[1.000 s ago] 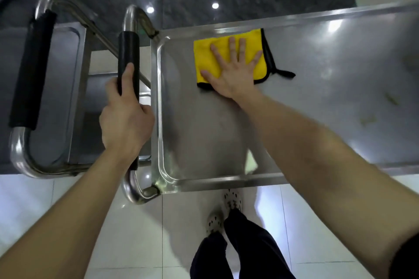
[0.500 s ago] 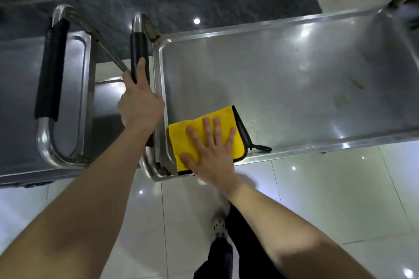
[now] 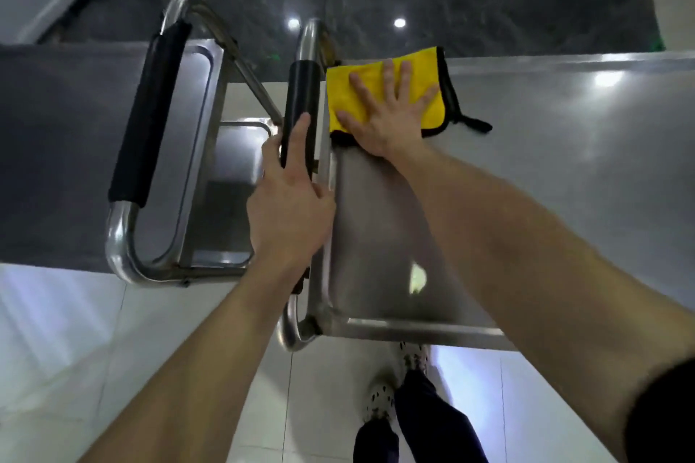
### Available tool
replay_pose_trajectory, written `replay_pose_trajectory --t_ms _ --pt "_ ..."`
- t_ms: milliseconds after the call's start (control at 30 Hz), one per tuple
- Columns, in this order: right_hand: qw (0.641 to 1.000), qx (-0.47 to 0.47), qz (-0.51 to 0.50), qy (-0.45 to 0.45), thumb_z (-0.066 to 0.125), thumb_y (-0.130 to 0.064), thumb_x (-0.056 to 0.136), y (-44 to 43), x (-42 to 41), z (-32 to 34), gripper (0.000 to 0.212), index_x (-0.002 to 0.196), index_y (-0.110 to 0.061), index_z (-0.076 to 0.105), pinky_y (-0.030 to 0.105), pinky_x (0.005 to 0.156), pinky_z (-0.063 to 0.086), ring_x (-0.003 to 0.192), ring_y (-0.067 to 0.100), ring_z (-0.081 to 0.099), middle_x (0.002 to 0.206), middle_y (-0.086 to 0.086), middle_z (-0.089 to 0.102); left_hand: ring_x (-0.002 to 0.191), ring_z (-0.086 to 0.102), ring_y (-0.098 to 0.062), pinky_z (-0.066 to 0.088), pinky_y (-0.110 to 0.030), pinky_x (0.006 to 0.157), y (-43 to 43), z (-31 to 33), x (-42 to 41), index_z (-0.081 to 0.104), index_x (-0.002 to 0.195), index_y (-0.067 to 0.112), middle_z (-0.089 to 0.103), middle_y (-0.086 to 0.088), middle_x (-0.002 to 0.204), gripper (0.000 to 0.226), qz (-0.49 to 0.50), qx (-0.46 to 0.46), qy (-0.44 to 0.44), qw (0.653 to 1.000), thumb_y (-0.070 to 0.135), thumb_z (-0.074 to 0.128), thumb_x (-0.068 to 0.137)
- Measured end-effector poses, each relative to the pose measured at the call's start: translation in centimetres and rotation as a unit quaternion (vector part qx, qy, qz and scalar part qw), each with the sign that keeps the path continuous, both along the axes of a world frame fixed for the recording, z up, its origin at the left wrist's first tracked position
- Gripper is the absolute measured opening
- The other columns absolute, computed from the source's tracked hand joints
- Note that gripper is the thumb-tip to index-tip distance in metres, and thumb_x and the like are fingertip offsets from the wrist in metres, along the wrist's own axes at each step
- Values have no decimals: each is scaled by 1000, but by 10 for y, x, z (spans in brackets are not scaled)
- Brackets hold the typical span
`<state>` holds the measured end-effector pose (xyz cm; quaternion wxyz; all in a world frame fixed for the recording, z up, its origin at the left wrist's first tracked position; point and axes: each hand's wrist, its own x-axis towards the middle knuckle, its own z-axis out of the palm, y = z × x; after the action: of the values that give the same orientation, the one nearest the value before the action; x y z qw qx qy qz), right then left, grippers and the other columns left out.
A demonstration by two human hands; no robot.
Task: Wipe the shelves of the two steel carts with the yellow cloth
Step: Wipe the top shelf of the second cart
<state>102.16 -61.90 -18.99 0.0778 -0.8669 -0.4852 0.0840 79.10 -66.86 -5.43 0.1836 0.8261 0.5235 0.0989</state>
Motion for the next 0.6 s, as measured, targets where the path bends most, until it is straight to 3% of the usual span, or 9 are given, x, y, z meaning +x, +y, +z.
replay_pose_trajectory --t_ms 133,300,400,467,600 --pt "1000 12 9 1 10 -90 94 28 1 -6 81 167 -54 13 86 113 -12 164 42 -10 180 12 -3 94 71 -37 59 -47 80 4 -4 -2 15 168 43 32 -5 165 93 3 12 11 1000 18 64 93" --pt "1000 -2 1 10 13 -83 100 12 -16 -3 76 168 -49 15 84 115 -9 165 39 -10 181 11 -3 91 71 -37 58 -46 76 6 -6 -1 17 168 43 34 -6 163 94 1 11 8 1000 16 65 92" --pt "1000 -7 7 3 16 -77 104 -27 -53 -1 72 169 -47 16 84 116 -2 166 39 -7 181 11 1 100 70 -34 56 -41 76 8 -6 0 21 168 40 37 -7 159 89 -13 17 -7 1000 16 64 93" --pt "1000 -1 13 -3 19 -72 106 -64 -87 1 68 169 -46 17 83 117 1 166 39 -6 180 13 2 107 68 -37 59 -47 81 10 -5 1 20 168 39 35 -8 160 90 -16 8 -6 1000 17 63 93" --pt "1000 17 2 5 25 -64 110 -145 -167 3 63 170 -44 20 82 118 4 166 40 -4 180 14 6 94 69 -40 51 -45 80 8 -2 4 14 170 39 32 -11 164 93 -20 7 30 999 20 61 92"
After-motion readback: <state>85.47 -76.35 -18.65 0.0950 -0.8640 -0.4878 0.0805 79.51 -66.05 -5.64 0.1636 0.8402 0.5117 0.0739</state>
